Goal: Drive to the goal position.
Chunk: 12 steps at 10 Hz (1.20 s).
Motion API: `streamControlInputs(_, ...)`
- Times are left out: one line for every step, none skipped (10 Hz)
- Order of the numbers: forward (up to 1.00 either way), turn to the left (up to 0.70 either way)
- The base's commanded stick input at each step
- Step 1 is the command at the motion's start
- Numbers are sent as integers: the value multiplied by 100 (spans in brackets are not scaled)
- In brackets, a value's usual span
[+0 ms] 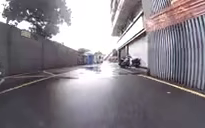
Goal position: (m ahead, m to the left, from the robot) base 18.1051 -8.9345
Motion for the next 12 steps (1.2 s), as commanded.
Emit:
streamControlInputs(70,0)
streamControlInputs(70,0)
streamControlInputs(70,0)
streamControlInputs(70,0)
streamControlInputs(70,0)
streamControlInputs(70,0)
streamControlInputs(70,0)
streamControlInputs(70,0)
streamControlInputs(70,0)
streamControlInputs(70,0)
streamControlInputs(70,0)
streamControlInputs(70,0)
